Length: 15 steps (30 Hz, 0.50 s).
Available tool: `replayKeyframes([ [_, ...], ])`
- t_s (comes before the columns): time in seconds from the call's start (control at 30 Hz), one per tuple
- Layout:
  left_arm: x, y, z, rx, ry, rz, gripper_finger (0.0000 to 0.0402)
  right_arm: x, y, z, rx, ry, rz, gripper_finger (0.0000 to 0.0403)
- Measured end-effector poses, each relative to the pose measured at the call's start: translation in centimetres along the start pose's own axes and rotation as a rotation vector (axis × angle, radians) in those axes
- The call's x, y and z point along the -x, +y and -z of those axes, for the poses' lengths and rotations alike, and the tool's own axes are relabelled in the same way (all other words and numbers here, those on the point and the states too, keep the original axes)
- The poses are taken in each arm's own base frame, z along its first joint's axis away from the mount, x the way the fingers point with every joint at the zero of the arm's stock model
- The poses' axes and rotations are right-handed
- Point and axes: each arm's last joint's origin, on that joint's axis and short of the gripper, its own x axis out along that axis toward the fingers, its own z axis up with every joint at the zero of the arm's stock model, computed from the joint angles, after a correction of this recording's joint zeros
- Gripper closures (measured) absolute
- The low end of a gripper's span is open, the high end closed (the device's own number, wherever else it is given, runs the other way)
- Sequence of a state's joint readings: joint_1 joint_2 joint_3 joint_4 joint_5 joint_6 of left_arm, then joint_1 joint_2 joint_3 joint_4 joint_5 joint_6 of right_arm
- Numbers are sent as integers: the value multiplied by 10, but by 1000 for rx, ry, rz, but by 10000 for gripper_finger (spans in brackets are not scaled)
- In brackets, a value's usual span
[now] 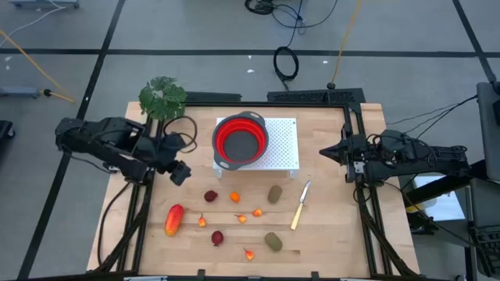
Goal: Pick & Place Fruit
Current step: Put the orange mango into the orange strainer bowl on the shelf
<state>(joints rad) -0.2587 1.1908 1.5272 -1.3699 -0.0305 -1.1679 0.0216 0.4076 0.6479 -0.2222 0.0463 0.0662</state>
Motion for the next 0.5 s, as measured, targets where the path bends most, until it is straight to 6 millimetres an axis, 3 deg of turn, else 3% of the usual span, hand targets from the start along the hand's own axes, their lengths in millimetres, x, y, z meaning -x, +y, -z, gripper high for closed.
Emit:
replayKeyframes([
  [0.2, 0, -1, 16, 12, 24, -38, 323, -5, 0, 11, -19, 6, -25, 403],
  [0.37, -14, 1, 28, 11, 52, -90, 383, -13, -1, 29, -86, 12, -23, 403],
  [0.5, -33, 5, 43, 13, 120, -144, 393, -15, -1, 36, -105, 7, -23, 403],
])
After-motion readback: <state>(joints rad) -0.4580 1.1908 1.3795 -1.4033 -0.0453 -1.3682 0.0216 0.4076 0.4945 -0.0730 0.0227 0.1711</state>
